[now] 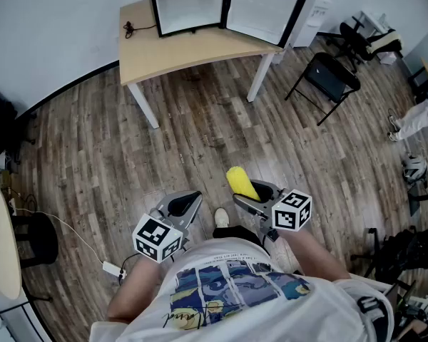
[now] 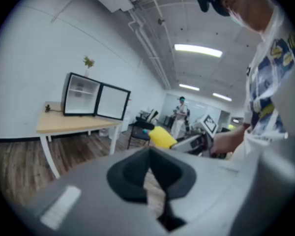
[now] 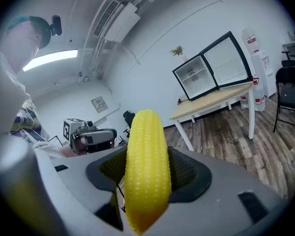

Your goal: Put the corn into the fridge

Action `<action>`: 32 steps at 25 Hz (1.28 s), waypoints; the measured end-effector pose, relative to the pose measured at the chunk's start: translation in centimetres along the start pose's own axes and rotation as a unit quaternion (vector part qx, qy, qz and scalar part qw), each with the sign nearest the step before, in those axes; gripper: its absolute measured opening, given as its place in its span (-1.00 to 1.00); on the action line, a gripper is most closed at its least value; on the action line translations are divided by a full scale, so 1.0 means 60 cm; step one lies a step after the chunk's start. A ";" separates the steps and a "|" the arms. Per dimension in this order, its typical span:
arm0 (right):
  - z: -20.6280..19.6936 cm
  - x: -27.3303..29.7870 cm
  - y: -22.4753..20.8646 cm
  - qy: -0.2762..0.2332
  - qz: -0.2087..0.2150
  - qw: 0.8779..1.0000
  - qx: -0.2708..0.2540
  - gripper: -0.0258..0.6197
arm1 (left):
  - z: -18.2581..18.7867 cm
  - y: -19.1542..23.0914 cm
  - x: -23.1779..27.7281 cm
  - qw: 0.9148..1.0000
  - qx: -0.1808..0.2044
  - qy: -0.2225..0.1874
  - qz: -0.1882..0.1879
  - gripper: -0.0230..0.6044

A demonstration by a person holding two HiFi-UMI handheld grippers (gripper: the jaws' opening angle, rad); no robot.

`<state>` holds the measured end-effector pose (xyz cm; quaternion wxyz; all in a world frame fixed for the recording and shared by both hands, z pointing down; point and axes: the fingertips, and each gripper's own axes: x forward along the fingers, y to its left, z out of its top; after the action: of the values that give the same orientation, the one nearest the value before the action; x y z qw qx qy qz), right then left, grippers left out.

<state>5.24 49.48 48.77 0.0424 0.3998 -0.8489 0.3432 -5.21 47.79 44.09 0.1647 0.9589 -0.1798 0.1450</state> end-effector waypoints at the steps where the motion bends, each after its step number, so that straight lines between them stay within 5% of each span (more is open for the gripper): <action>1: 0.013 0.000 -0.015 0.001 0.007 1.000 -0.002 -0.15 | 0.007 0.003 0.017 1.000 -0.005 0.000 0.004 -0.90; 12: 0.110 0.009 -0.164 0.006 0.010 1.000 -0.014 -0.15 | 0.054 0.052 0.141 1.000 -0.014 0.011 0.019 -0.90; 19: 0.184 0.110 -0.218 0.026 -0.031 0.998 -0.048 -0.15 | 0.069 0.190 0.149 1.000 -0.001 0.012 0.024 -0.90; 29: 0.341 0.280 -0.290 0.031 -0.121 0.990 -0.065 -0.15 | 0.177 0.423 0.175 0.996 0.049 0.017 -0.069 -0.90; 32: 0.393 0.338 -0.311 0.027 -0.139 0.987 -0.073 -0.15 | 0.207 0.501 0.161 0.995 0.031 0.010 -0.090 -0.90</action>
<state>9.50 13.43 48.09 0.1419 0.5006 -0.8062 0.2816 -5.68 13.86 44.06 0.1488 0.9743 -0.0870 0.1447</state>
